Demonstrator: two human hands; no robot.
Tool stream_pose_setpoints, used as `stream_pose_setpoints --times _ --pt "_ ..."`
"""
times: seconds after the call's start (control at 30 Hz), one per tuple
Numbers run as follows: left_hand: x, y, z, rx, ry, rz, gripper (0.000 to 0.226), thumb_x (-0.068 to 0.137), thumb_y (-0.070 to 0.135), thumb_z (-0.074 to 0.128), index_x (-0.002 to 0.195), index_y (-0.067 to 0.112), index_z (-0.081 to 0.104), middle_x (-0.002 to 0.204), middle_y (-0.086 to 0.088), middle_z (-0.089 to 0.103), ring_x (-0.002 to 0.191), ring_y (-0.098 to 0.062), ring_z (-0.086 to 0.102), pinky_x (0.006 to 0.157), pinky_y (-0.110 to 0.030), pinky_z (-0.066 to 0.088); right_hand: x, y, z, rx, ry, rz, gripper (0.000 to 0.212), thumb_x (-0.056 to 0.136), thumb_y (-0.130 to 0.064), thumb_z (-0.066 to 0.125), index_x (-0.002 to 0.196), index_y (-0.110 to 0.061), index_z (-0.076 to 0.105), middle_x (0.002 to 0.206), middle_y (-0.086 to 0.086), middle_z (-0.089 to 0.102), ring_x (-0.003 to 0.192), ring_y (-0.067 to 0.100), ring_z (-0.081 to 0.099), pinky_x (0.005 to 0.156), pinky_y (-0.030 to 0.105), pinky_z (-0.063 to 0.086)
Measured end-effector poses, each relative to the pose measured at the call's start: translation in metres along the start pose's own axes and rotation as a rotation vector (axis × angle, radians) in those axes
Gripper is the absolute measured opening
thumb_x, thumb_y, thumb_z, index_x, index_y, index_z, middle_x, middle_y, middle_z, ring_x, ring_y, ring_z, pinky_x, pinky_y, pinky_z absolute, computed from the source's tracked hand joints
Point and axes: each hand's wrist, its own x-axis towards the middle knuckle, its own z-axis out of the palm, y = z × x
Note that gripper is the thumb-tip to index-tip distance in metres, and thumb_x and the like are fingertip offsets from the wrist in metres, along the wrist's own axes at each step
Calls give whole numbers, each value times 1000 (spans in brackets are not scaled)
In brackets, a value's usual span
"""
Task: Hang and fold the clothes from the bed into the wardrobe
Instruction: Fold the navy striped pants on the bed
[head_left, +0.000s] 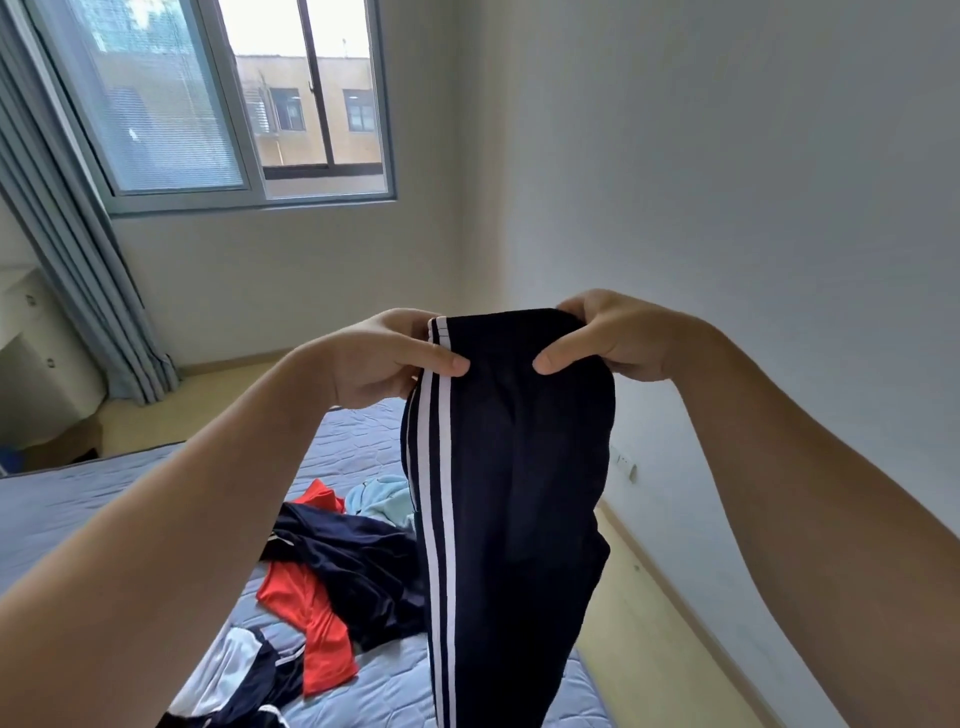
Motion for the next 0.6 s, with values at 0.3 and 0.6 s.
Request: stream_pose_setpoints --times 0.3,0.6 --pt "129 -40 -69 180 238 -195 31 78 3 82 107 12 75 103 -6 76 95 -22 70 82 -33 59 150 62 -62 -27 14 109 34 79 -16 84 106 -14 63 92 6 72 82 23 70 54 29 54" --pt "304 -53 -134 417 877 -262 20 80 0 79 91 12 67 83 -9 69 57 -24 72 40 -21 47 344 132 -129 -88 253 -90 46 87 -13 73 125 -22 47 110 -1 55 100 23 61 76 34 62"
